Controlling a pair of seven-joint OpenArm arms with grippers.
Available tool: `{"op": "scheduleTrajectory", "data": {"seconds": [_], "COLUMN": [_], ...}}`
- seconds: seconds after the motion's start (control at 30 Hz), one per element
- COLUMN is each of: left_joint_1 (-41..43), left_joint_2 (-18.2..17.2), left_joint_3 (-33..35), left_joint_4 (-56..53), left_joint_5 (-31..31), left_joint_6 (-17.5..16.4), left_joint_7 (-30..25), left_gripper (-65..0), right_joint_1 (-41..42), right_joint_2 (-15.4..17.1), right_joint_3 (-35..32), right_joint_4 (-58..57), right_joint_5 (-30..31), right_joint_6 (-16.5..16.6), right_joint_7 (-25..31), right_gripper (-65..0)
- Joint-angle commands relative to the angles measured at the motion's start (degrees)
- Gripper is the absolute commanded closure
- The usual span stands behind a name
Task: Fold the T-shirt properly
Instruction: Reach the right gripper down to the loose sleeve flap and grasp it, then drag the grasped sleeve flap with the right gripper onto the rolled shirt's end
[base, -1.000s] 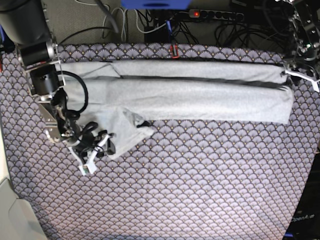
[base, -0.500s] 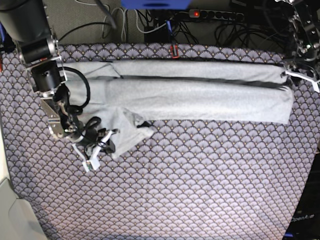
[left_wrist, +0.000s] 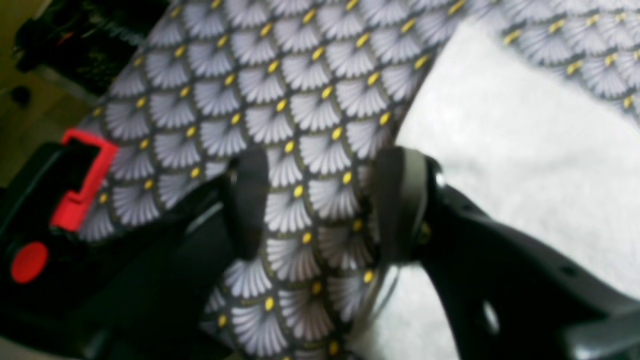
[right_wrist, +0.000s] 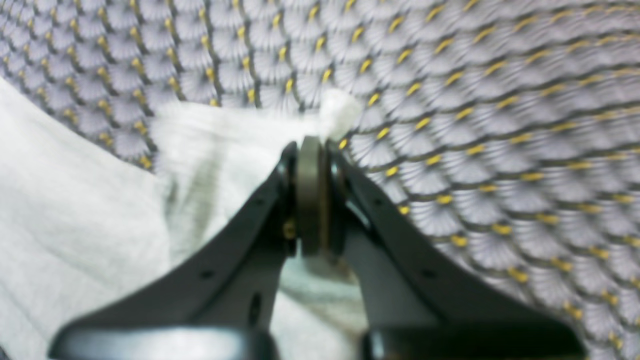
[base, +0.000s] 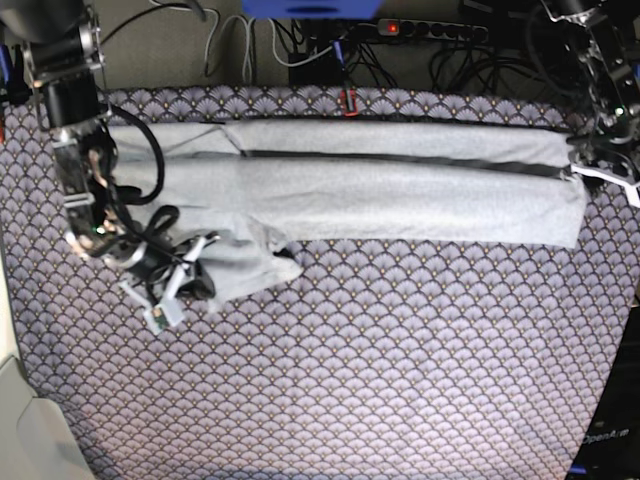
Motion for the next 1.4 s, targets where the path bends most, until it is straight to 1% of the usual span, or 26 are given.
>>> {"op": "scheduleTrajectory", "data": {"seconds": [0.0,0.1,0.23,0.4,0.47,0.53,0.73,0.9,1.0,1.07,1.37], "left_joint_1": [-0.86,-1.22,-1.92,-2.18,-2.97,-3.06,-3.15,-3.15,-3.15,-3.15,-3.15], "left_joint_2": [-0.97,-1.23,-1.76,-2.2,-2.2,-2.2,-2.2,-2.29,-2.29,-2.29,-2.29], "left_joint_3": [-0.32,-0.23,1.09,2.06,2.06,2.06,2.06,2.06,2.06,2.06,2.06], "left_joint_4": [0.88,0.8,0.8,-0.96,-1.23,-1.23,-1.23,-1.23,-1.23,-1.23,-1.23], "left_joint_5": [0.03,-0.32,-0.06,-0.41,-0.41,-0.41,-0.41,-0.41,-0.41,-0.41,-0.41], "left_joint_6": [0.09,0.09,0.0,0.0,0.0,0.0,0.0,0.0,0.0,0.0,0.0], "left_joint_7": [-1.22,-1.22,-1.22,-1.22,-1.22,-1.22,-1.22,-1.22,-1.22,-1.22,-1.22], "left_gripper": [-34.2,-34.2,-34.2,-34.2,-34.2,-34.2,-34.2,-34.2,-34.2,-34.2,-34.2], "right_joint_1": [-0.87,-6.06,-14.06,-21.8,-23.82,-25.31,-28.39,-30.15,-31.29,-31.82,-33.49], "right_joint_2": [1.14,1.5,1.32,1.14,0.27,-0.35,-0.53,-2.55,-4.75,-5.36,-5.54], "right_joint_3": [1.89,6.37,12.43,15.42,16.21,17.09,17.71,18.76,20.0,20.61,20.79], "right_joint_4": [3.62,12.23,20.85,26.3,26.56,26.56,26.56,26.56,26.56,26.65,29.81], "right_joint_5": [0.75,0.75,0.75,0.83,0.83,0.83,0.83,0.83,0.83,0.83,0.83], "right_joint_6": [0.35,0.35,0.35,0.35,0.35,0.35,0.35,0.35,0.35,0.35,0.35], "right_joint_7": [-0.31,-2.51,-3.39,-3.21,-3.13,-3.13,-3.04,-3.04,-3.04,-3.04,-2.95], "right_gripper": [0.0,0.0,0.0,0.0,0.0,0.0,0.0,0.0,0.0,0.0,0.0]}}
